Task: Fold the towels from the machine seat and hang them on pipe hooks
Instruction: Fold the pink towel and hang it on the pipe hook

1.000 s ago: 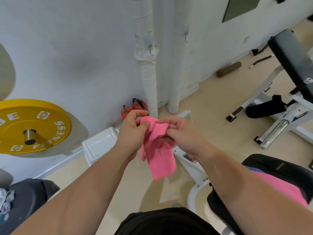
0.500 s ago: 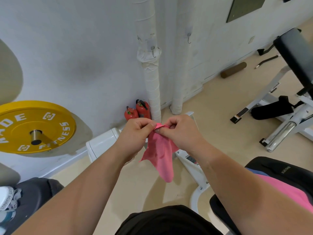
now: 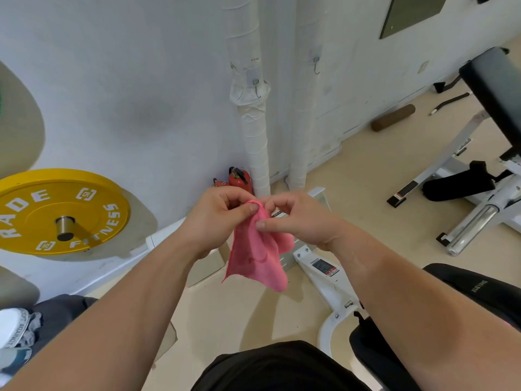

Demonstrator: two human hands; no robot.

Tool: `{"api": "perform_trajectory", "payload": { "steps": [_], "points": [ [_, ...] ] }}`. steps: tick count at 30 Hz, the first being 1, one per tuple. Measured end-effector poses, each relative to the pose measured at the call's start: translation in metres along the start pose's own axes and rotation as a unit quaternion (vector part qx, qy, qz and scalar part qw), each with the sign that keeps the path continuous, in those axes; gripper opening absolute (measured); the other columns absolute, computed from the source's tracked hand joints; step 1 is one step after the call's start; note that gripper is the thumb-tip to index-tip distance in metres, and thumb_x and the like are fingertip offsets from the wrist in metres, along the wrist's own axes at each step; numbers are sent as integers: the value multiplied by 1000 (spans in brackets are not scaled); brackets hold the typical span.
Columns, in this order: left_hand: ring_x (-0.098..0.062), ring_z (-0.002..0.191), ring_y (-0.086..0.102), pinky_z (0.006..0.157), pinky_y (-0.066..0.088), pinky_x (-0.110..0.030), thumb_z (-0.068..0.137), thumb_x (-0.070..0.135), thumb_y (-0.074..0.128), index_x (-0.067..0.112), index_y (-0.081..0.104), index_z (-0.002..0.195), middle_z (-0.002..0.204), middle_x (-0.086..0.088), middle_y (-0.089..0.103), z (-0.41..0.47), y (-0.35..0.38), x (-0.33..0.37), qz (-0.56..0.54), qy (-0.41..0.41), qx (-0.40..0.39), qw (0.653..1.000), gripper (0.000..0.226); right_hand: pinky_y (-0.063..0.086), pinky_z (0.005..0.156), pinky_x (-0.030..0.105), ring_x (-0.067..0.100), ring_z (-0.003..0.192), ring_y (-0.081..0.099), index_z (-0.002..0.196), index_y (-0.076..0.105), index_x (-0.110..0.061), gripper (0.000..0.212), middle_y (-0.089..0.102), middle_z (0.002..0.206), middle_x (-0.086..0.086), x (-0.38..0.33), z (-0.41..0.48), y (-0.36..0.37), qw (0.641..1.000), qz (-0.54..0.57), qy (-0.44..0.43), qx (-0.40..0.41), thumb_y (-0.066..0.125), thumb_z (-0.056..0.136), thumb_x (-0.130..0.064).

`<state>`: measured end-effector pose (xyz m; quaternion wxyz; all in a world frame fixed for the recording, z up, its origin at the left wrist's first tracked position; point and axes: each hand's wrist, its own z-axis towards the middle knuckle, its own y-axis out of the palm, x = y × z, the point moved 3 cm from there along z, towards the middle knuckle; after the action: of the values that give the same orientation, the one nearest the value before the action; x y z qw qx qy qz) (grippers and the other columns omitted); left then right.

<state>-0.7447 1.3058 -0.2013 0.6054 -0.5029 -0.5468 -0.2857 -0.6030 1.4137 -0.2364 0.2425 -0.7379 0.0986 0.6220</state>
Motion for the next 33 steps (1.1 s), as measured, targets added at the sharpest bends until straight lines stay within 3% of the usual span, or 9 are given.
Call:
{"api": "perform_trajectory", "payload": {
  "steps": [3,7,11,15,17,20,25,28,33],
  "points": [
    [-23,75,59,73,48,-38,96,-2,60,4,72,89,81,-13,68,5,-16,9,23,10,0,1000,16,47,100,53,37,106,62,95,76,-6,39,71,105,21,7,4,-6,995,-95,7,-29,79,77,-41],
    [-5,70,59,69,48,-19,96,1,60,17,72,84,74,8,69,14,-46,18,75,39,62,994,23,50,79,43,30,83,61,86,79,-17,33,71,83,11,13,9,-18,979,-201,19,-35,79,76,-48],
    [-11,73,60,71,50,-27,96,9,61,24,71,83,77,8,68,21,-81,13,157,62,176,970,22,36,59,40,23,60,43,54,49,-15,53,46,63,9,27,7,-37,935,-351,31,-51,68,65,-63],
    [-22,82,63,71,45,-29,95,12,60,16,72,90,82,2,68,25,-112,-6,253,29,226,940,13,49,69,42,29,72,58,50,51,-32,44,61,65,5,23,-2,-60,906,-422,12,7,74,72,-63],
    [-23,82,62,67,41,-27,95,12,61,14,72,90,84,-2,69,24,-115,-15,277,5,219,935,13,50,69,42,24,71,60,52,55,-43,36,64,65,-3,14,-4,-70,921,-386,16,46,77,79,-50],
    [-26,78,63,66,47,-28,94,12,62,14,71,86,85,-7,72,24,-115,-30,276,-25,210,938,13,43,60,28,4,57,52,59,66,-31,29,59,56,-16,4,-4,-78,955,-268,33,127,76,86,-35],
    [-27,77,66,88,58,-51,95,4,60,15,72,85,88,-18,73,26,-107,-51,129,-95,155,975,19,60,64,32,15,64,63,91,65,-10,21,63,73,10,-6,-7,-82,963,35,42,266,74,81,6],
    [-26,81,61,91,57,-48,98,0,54,6,70,87,87,-18,67,23,-97,-55,37,-143,129,981,20,60,57,27,14,64,68,105,66,-8,26,69,88,15,3,-12,-82,949,108,147,258,72,84,4],
    [-28,79,48,83,54,-52,94,7,51,1,59,89,86,-13,48,15,-76,-56,-134,-207,161,956,11,60,52,26,7,44,61,83,60,-12,14,63,55,-1,12,-21,-71,911,220,226,266,63,93,-2]
  ]
}}
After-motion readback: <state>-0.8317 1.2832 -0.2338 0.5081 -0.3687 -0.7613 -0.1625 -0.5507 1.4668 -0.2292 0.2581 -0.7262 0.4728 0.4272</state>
